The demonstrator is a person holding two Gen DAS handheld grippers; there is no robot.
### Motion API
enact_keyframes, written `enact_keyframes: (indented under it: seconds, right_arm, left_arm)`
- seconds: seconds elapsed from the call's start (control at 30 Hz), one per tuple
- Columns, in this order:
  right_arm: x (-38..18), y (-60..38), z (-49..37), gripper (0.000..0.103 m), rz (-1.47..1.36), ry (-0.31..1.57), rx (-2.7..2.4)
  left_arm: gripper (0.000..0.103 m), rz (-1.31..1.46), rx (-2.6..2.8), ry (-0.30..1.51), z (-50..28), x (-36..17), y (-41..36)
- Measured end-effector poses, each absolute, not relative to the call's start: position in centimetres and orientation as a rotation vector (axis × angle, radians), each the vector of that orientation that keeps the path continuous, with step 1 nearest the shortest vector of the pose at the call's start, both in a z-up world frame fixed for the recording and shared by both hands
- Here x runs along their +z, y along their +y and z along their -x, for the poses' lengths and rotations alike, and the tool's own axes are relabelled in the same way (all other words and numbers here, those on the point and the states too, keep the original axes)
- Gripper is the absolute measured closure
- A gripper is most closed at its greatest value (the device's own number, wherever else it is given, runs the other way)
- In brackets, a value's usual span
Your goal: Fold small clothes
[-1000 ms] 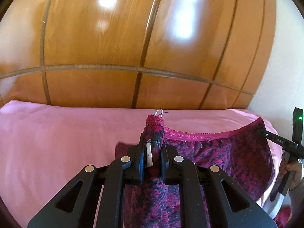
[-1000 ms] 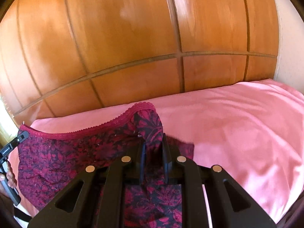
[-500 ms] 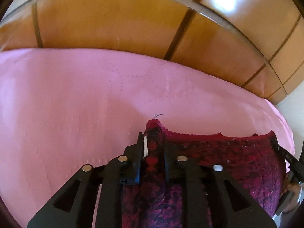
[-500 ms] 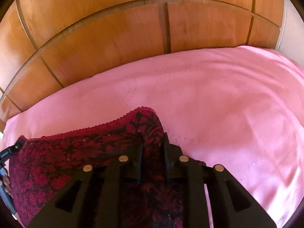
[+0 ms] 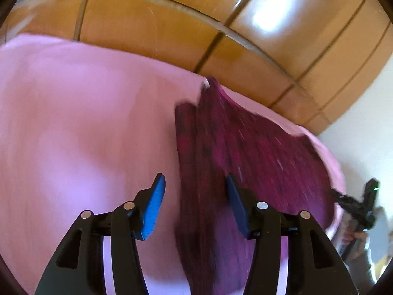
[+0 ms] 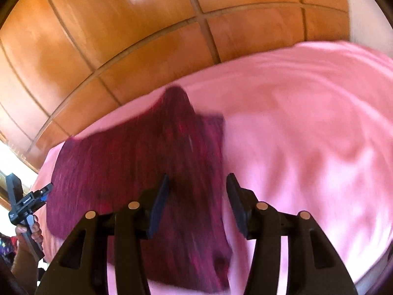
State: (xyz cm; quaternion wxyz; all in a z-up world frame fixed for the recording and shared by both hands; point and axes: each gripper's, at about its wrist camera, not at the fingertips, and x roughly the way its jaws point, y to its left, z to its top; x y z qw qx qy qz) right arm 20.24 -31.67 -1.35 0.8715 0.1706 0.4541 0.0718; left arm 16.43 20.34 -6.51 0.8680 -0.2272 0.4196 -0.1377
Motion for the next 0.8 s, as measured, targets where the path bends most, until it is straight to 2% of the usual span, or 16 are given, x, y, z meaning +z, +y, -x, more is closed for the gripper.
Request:
enact_keyframes:
  seconds: [0.13,0.23,0.3,0.33,0.4,0.63,0.8]
  right_arm:
    - [-2.2,-32.2,-15.3,0.055,-0.407,0.971,0.179]
    - [-3.3,-31.5,-14.7,0.061,-0.417,0.999,0.203]
    - [-4.0,-30.8,-14.5,0.081,-0.387,1.014,0.185]
    - [-4.0,-30.8,-14.7,0.086,-0.388,1.017,0.177]
    - [-3.4,-30.9,-14.9,0.090,-0.401,1.014,0.174]
    - [0.6,-31.3,-10.2,0.092,-0.397,0.962,0.222]
    - [-1.2,-31.3,-7.3,0.092,-0.412,1.049,0.202]
  left_arm:
    - [0.053,0.542,-0.363,0.893,-11.8,-7.9,20.0]
    - [0.053,0.546,-0.397,0.912,-10.9,-8.9,18.7]
    - [0.053,0.536,-0.398,0.904,-10.9,-9.2,18.2]
    - [0.072,0.538,-0.400,0.910,-11.2,-9.3,18.3]
    - [0.091,0.555,-0.404,0.921,-11.5,-9.3,18.6]
    - [0.094,0.577,-0.447,0.895,-9.0,-6.8,20.6]
    - [0.094,0.581,-0.450,0.959,-6.2,-7.4,20.6]
